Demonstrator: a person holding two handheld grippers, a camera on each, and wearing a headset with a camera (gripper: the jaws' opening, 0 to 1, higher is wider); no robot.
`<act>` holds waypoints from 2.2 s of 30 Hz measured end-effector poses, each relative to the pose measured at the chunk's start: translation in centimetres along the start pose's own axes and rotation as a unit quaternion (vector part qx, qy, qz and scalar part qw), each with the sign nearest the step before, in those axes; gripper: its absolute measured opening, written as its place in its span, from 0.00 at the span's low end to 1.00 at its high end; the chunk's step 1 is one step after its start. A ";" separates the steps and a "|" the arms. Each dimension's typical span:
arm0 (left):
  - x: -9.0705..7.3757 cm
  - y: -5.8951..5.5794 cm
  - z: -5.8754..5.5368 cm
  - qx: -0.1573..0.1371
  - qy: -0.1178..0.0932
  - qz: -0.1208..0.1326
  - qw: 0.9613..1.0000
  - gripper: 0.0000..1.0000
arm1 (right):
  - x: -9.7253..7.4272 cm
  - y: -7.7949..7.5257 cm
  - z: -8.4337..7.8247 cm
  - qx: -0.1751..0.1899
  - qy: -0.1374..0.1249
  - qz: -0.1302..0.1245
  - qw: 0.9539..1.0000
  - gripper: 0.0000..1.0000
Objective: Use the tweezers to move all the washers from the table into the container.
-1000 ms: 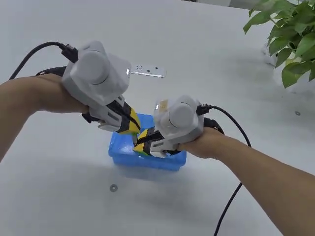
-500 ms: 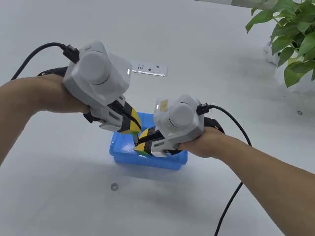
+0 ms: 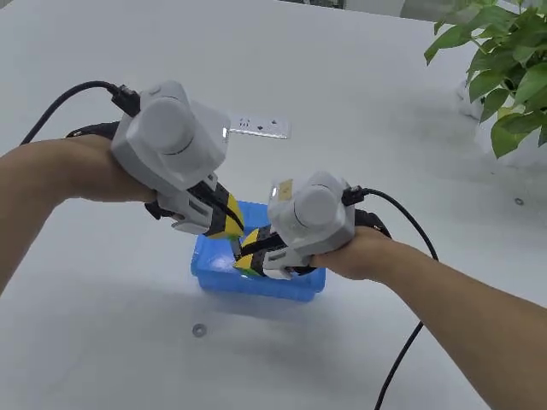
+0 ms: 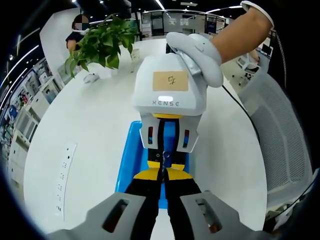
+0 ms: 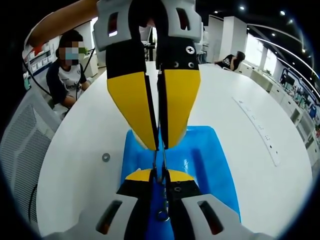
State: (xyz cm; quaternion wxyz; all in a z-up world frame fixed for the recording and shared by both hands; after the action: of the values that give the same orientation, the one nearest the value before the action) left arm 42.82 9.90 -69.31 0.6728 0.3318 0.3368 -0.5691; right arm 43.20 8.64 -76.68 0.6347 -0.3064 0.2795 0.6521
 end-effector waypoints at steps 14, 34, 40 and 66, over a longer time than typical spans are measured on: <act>-1.3 -0.4 1.0 0.010 0.002 0.003 1.000 0.06 | -1.1 0.5 1.1 -0.009 -0.007 -0.011 1.000 0.12; -3.5 -3.7 2.1 0.014 0.002 0.008 1.000 0.05 | -3.0 3.4 2.6 -0.014 -0.024 -0.024 0.999 0.11; -3.9 -4.4 1.9 0.012 0.000 0.015 1.000 0.05 | -3.1 3.8 2.7 -0.018 -0.025 -0.027 0.999 0.11; -6.3 -6.2 2.1 0.014 -0.007 0.035 0.999 0.05 | -3.9 6.0 4.8 -0.041 -0.032 -0.033 0.998 0.12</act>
State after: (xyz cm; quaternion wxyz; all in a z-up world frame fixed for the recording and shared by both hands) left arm 36.03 10.76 -63.30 0.6903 0.3485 0.3120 -0.5520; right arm 37.07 9.45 -70.70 0.6515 -0.3202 0.2224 0.6508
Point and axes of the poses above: the centre of the closed fingertips' face, and the gripper's own axes: x roughly forward along the fingers, y roughly to its left, z roughly out of its top, the point moved 3 cm from there along -x, roughly backward along the fingers, and after that the axes turned 5 degrees about y, right-handed, at the moved point
